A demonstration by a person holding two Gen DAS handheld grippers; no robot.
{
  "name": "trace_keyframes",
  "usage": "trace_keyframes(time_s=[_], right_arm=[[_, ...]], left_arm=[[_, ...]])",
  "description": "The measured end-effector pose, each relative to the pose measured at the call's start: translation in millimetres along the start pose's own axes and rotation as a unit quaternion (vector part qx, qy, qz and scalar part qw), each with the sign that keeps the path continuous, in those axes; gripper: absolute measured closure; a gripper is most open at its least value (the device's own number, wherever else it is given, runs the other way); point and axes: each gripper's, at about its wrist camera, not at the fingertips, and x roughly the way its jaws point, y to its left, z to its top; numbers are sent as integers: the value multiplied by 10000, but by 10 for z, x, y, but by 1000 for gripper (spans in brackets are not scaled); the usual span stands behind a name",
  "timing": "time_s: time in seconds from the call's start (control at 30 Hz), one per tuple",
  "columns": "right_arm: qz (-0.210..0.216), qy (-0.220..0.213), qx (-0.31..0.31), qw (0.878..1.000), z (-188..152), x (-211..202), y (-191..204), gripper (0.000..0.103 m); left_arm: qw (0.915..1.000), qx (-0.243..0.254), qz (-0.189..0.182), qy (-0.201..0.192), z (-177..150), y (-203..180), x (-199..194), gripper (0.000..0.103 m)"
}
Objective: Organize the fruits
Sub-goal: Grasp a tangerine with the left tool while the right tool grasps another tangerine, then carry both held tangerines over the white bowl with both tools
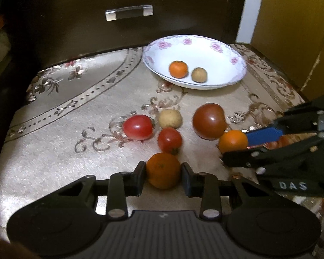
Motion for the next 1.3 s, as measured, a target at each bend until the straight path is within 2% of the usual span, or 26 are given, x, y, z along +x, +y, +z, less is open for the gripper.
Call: trace_keyframes(time_s=[0.47,0.6,0.73,0.77,1.07,1.3], right_arm=[[10,-33,-243,9997,-49,-14,31,72],[11,-52,-266,9996,-45,-3,34,72],[7,-54,-267,9996,-45,0,42,72],[-2,-43,-291,9996,-45,0,45,72],[-25,53,-188,9998,-37,-35,29,74],[31,-104,-26,9999,28,-124,-17,74]], left_arm=[[9997,248,12,33,-108,-50,-71,62],[9998,193,20,21,-114,-36,-69,59],[9998,175,41,-11,-131,-45,-79,59],[9998,176,25,-2,-130,-48,-84,62],[9999,9,-83,79,-63,-44,-70,63],[9998,-29,-155,-116,79,-99,-125,63]])
